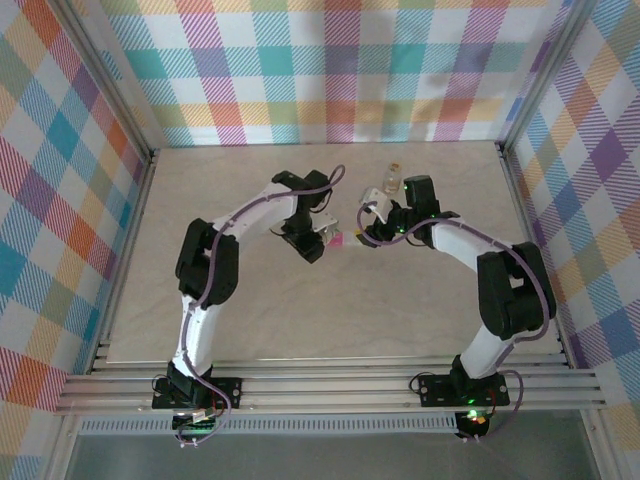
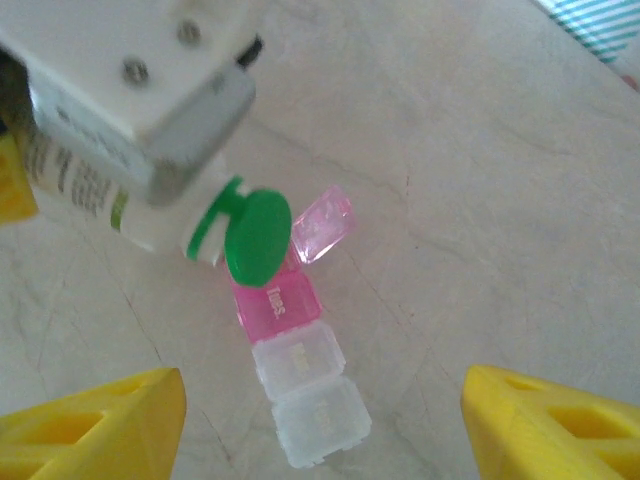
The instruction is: Sort the pills into containers
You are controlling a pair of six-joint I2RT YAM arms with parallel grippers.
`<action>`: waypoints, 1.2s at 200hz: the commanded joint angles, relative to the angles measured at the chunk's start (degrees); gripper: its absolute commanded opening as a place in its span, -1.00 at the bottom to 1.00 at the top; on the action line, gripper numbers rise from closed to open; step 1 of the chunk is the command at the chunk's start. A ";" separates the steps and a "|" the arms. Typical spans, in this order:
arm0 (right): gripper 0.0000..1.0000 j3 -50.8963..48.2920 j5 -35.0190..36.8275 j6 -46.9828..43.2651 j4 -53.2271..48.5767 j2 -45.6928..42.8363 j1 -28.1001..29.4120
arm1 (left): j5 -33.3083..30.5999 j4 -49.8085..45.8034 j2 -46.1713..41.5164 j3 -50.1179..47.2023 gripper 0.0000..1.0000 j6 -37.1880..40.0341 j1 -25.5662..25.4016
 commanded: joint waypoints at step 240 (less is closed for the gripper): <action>0.01 23.47 -1.56 -26.95 -28.48 25.26 2.94 | 6.41 35.73 -21.47 -30.85 -1.00 -0.84 2.71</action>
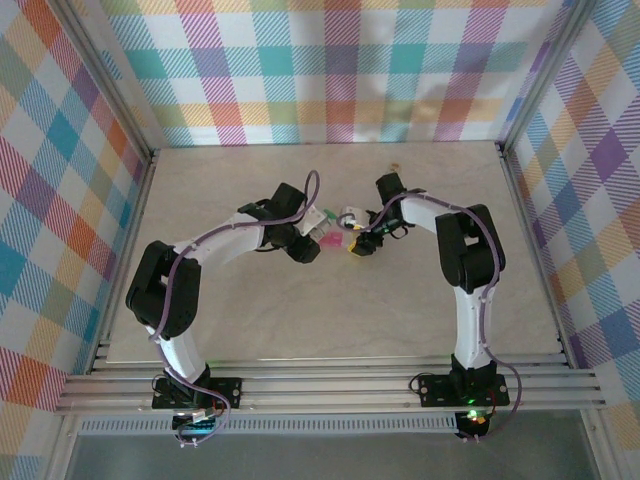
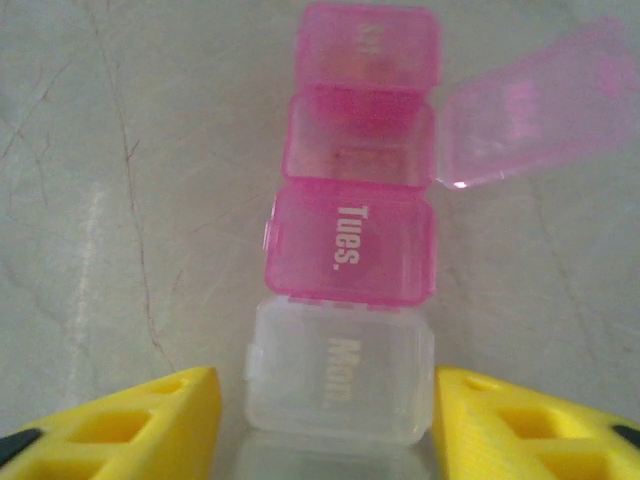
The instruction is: Sort the pills into containers
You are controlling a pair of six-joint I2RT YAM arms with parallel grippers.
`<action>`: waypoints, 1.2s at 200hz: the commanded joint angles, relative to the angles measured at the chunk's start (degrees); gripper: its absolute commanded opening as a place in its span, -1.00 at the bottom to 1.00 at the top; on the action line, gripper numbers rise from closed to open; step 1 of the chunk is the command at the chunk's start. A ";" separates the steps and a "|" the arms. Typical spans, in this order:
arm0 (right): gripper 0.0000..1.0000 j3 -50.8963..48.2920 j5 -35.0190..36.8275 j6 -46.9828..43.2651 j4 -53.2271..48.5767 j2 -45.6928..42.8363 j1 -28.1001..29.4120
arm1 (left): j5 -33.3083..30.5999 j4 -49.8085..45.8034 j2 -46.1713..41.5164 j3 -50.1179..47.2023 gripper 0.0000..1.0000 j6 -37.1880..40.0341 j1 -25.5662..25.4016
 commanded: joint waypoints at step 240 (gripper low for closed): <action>0.03 -19.65 8.15 15.68 5.43 -16.87 8.84 | -3.61 2.36 -16.11 -17.83 -1.00 -6.69 -8.61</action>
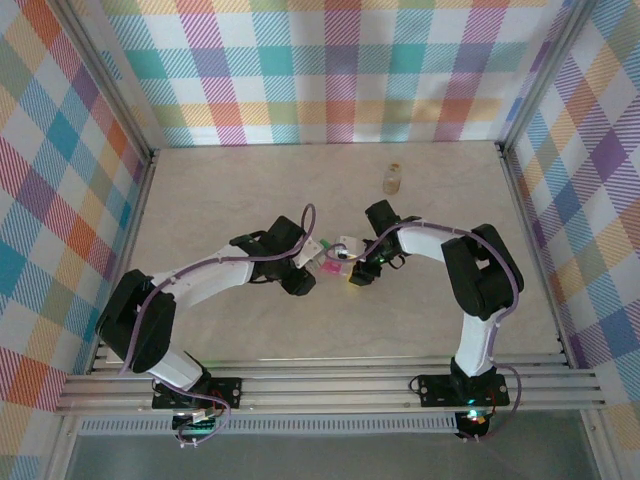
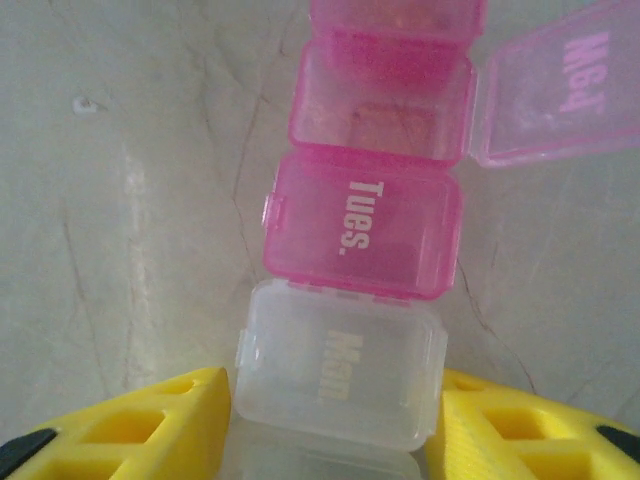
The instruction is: Sort the pills into containers
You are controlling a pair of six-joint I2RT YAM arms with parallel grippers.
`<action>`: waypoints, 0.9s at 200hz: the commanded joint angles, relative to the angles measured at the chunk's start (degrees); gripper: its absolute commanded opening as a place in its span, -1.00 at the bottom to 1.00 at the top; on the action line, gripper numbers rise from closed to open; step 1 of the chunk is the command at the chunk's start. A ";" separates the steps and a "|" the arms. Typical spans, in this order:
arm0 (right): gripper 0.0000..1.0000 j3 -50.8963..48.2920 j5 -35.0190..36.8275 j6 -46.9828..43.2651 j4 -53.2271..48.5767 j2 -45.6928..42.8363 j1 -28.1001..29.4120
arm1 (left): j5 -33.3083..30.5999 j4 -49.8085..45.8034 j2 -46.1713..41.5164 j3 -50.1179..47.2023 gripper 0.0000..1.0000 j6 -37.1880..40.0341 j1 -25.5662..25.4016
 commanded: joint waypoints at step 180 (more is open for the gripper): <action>0.37 -30.45 11.95 61.70 32.63 -47.91 0.50 | -3.45 -18.93 3.98 11.26 -1.00 2.28 -2.47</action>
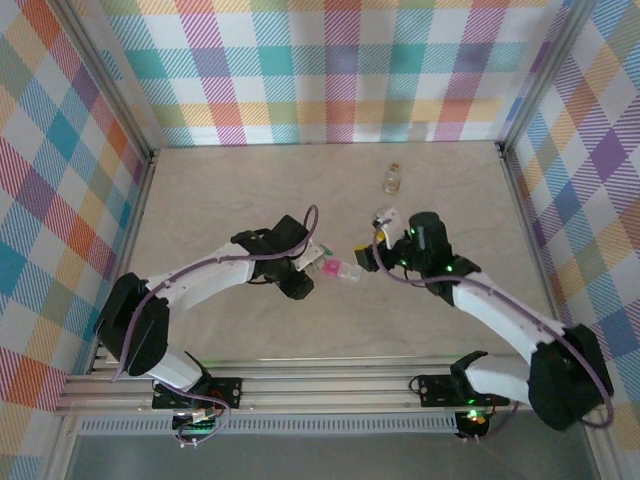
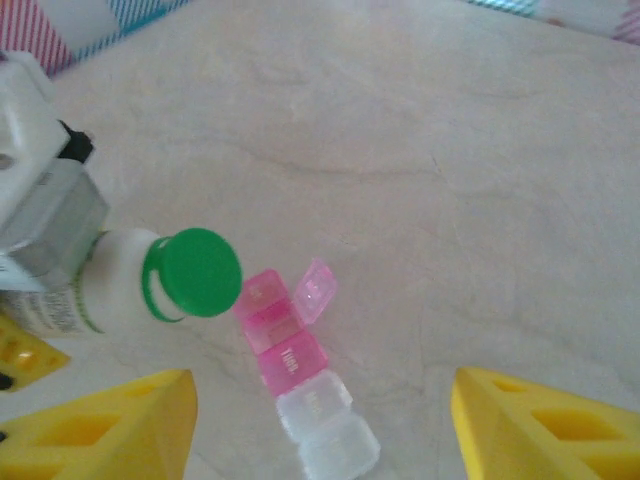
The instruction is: Sort the pills into containers
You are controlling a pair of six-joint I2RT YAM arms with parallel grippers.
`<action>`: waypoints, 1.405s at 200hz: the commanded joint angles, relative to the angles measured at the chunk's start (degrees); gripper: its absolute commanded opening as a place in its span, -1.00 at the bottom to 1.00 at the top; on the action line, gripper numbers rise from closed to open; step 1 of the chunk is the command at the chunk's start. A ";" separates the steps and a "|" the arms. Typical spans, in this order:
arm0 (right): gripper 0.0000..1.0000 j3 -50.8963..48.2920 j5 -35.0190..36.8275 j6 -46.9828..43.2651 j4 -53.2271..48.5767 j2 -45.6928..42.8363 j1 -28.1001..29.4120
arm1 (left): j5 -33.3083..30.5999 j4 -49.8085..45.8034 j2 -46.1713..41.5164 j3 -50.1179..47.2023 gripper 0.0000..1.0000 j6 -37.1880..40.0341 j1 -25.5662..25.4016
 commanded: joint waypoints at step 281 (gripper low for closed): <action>0.40 -12.37 0.56 15.97 12.02 -11.46 0.09 | -18.20 -50.10 37.48 48.40 -1.00 6.85 -3.54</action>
